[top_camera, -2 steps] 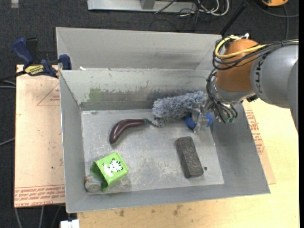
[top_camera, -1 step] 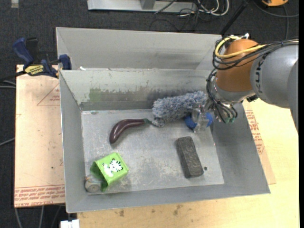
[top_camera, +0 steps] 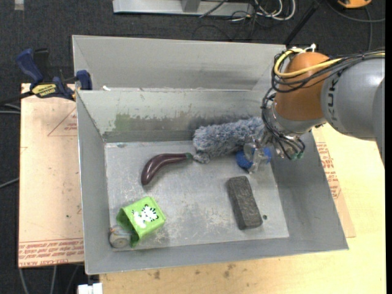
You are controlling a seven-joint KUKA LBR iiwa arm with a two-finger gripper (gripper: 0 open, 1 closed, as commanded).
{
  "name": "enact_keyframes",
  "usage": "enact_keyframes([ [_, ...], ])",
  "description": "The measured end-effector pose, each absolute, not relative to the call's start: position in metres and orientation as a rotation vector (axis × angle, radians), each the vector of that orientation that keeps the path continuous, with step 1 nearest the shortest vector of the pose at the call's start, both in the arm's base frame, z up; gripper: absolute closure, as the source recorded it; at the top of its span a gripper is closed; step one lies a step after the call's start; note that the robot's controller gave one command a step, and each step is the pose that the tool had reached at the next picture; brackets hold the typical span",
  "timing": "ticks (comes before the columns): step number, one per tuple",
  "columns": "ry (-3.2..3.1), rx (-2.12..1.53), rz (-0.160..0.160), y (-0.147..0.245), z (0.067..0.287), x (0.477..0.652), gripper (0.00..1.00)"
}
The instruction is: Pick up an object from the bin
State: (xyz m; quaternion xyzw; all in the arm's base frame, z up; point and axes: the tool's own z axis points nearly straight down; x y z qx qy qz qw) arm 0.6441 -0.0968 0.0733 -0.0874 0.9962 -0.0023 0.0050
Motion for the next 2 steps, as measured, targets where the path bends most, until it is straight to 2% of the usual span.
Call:
enact_keyframes([
  [1, 3.075, -0.641, 0.005, -0.105, 0.108, 0.641, 1.0],
  [2, 3.1, -0.472, -0.001, -0.131, 0.26, 0.636, 1.0],
])
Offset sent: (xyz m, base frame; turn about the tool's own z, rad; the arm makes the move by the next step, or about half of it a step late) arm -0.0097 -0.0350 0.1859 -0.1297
